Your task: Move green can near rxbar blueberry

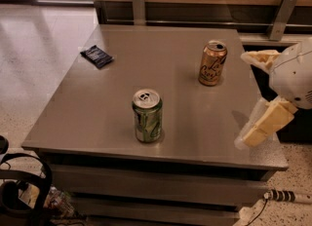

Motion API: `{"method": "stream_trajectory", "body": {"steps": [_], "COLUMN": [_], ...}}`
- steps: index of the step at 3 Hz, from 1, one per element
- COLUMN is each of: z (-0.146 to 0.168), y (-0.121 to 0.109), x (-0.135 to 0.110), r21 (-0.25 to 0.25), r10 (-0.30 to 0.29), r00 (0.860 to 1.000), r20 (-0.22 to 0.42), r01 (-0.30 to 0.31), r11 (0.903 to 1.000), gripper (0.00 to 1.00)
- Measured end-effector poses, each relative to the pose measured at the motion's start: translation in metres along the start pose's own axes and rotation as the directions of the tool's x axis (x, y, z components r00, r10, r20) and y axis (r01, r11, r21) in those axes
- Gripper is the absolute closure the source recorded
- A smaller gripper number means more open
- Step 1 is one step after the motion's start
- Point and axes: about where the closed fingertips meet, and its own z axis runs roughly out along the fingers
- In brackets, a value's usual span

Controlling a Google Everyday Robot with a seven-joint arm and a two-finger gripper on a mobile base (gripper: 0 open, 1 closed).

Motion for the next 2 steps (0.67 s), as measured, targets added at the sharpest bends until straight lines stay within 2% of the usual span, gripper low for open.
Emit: {"method": "stream_trajectory", "body": {"steps": [1, 2], "z": [0.030, 0.041], "y": [0.011, 0.019], "x": [-0.015, -0.041], "r21": [-0.070, -0.138], "r10": [0.032, 0.081], "r00": [0.979, 0.918], "r20": [0.200, 0.388], "r01": [-0.018, -0.029], "r11": [0.9974, 0.9900], "gripper": [0.00, 0.00]}}
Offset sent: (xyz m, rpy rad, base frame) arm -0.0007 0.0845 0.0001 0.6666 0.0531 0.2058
